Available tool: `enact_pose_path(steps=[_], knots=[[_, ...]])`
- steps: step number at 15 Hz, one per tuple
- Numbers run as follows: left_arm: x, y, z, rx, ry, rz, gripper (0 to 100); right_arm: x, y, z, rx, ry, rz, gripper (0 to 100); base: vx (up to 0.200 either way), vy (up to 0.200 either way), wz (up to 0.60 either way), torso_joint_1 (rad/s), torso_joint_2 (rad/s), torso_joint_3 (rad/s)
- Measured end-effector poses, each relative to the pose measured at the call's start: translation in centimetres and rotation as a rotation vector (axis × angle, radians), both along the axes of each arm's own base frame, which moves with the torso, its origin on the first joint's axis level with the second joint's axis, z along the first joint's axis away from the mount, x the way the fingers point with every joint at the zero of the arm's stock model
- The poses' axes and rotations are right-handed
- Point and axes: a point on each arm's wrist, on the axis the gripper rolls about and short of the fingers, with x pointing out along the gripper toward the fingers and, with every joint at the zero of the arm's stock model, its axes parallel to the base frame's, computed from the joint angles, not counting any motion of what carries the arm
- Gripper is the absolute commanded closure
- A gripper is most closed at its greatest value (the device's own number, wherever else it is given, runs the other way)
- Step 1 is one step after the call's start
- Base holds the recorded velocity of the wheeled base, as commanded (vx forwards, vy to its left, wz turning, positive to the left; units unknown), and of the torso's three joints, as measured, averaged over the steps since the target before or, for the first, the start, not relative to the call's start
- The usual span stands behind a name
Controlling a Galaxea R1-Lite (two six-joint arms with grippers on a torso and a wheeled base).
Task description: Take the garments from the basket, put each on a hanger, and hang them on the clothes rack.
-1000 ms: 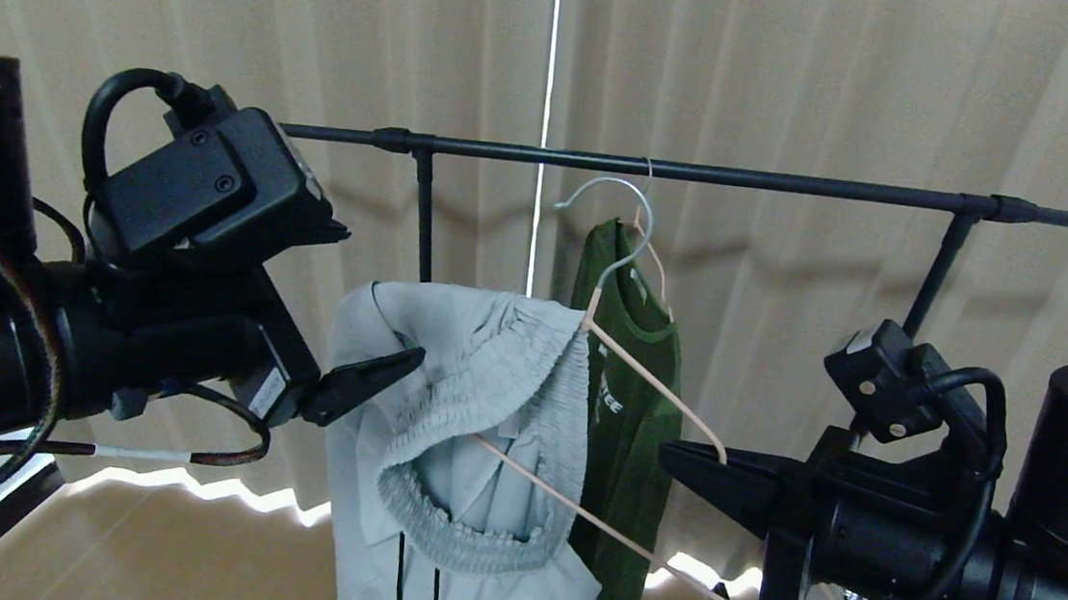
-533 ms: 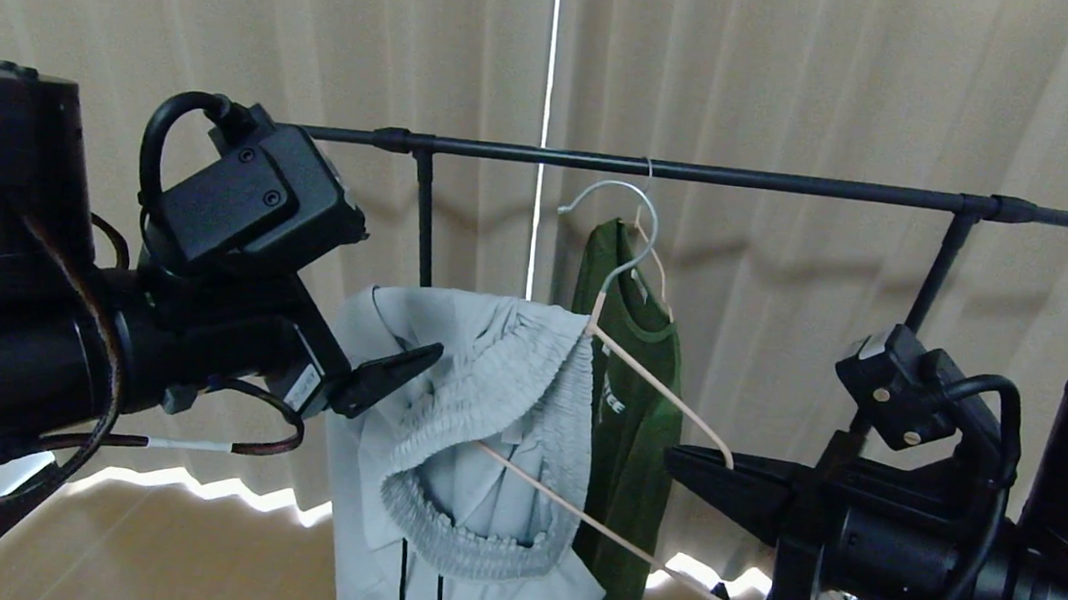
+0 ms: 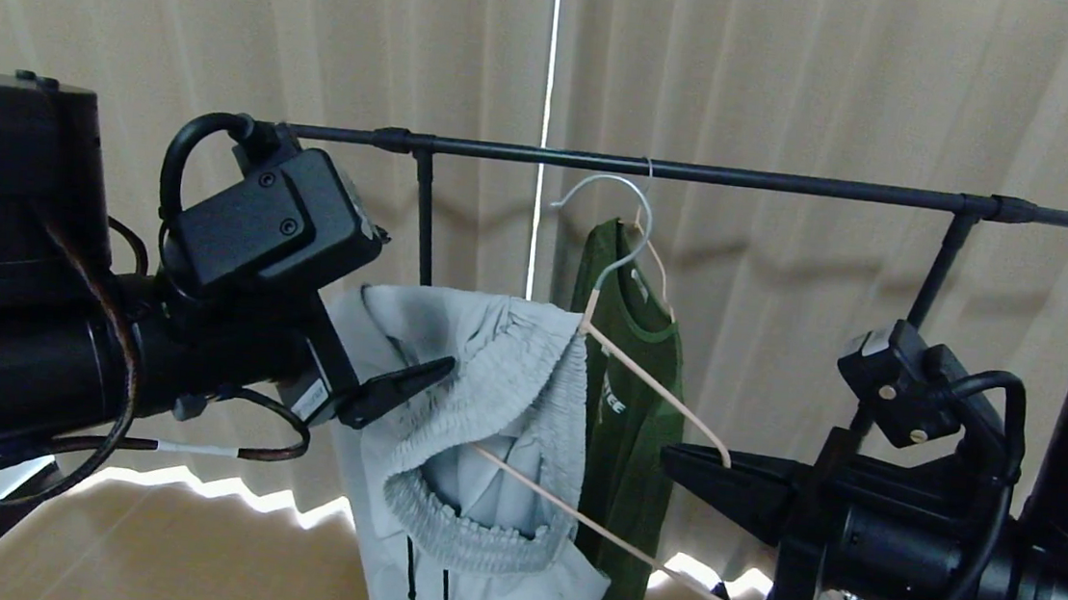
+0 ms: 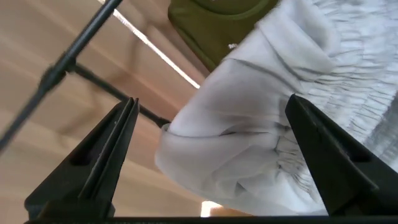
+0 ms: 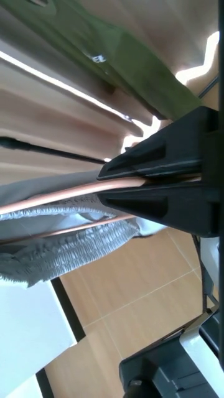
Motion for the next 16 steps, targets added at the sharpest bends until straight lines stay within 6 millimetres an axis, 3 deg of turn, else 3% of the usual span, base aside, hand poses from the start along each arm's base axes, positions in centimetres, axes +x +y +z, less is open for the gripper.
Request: enact_pose_path(steps=[8,9,16], knots=[[1.7,-1.4,-0.3,-0.006,-0.041,-0.091,0,-0.9,0.8,-0.1,-0.003,-0.018,0.115,100,0.0,0.0,0.0,0.0,0.0,0.0],[1.8,-1.4,-0.4,-0.004,-0.036,-0.093,100,-1.0,0.8,-0.1,-0.005,-0.026,0.126,100,0.0,0.0,0.0,0.0,0.0,0.0],[1.9,-1.4,-1.0,0.005,-0.021,-0.093,100,-1.2,0.6,0.2,0.005,-0.038,0.133,100,0.0,0.0,0.0,0.0,0.0,0.0]])
